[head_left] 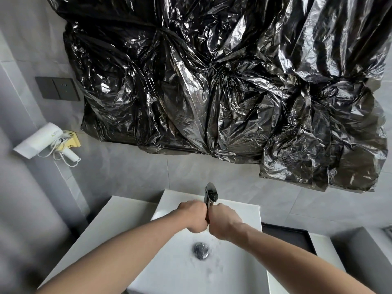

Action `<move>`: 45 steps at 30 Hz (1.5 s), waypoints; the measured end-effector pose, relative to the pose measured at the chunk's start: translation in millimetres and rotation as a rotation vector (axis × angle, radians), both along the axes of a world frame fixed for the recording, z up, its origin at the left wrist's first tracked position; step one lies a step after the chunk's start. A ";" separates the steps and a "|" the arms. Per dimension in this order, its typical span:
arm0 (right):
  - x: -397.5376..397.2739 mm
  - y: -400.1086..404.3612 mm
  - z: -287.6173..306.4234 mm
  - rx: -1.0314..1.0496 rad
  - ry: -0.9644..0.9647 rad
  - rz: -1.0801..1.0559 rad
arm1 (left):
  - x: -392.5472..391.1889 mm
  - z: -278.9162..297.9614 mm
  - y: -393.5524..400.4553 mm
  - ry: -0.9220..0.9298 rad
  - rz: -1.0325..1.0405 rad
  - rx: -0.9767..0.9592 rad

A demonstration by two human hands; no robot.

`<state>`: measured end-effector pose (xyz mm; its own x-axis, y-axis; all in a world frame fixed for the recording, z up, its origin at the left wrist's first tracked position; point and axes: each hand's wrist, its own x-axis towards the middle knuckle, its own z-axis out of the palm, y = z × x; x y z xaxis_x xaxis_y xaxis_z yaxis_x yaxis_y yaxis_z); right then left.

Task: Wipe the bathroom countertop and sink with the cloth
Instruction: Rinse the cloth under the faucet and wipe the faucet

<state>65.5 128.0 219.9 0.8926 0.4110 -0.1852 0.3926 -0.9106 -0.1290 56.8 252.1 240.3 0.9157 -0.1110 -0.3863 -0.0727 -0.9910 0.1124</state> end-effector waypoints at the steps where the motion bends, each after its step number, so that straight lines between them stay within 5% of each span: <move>1: -1.5 -1.3 -1.6 -0.022 -0.037 0.024 | 1.0 0.2 0.2 0.079 0.029 -0.046; 4: -3.6 -4.7 -2.3 -0.012 -0.117 0.065 | 3.2 -1.6 2.2 0.154 0.076 -0.152; 8: 3.7 -12.3 -3.6 0.264 -0.030 -0.021 | -6.9 -4.8 4.7 -0.172 0.109 -0.177; 11: 10.5 -26.6 11.3 0.475 0.228 -0.073 | -22.9 -4.3 12.4 -0.441 0.012 -0.277; 16: 5.1 -42.4 45.3 0.669 0.860 -0.027 | -38.7 -14.5 29.8 -0.714 -0.539 -0.185; 22: -5.4 -24.8 51.1 0.720 1.142 0.021 | -26.7 -12.3 25.4 -0.854 -0.520 -0.166; 25: -6.6 -15.5 48.2 0.629 0.990 -0.094 | -20.1 10.1 15.4 -0.667 -0.417 -0.014; 29: -5.8 -2.4 35.6 0.149 0.322 -0.018 | -11.9 22.6 -0.2 -0.437 -0.299 0.249; 31: -3.5 -0.9 26.2 0.091 0.196 -0.010 | -9.0 20.3 -6.1 -0.385 -0.219 0.238; 36: -3.9 -4.2 8.5 0.022 0.053 -0.042 | -8.3 4.4 -14.2 -0.236 -0.004 0.088; 40: -3.4 -6.6 -1.6 -0.025 -0.039 0.012 | -7.3 -10.2 -14.8 0.016 0.297 -0.236; 45: -2.5 -8.5 -6.0 -0.039 -0.113 0.107 | -12.1 -20.0 -11.6 0.139 0.415 -0.464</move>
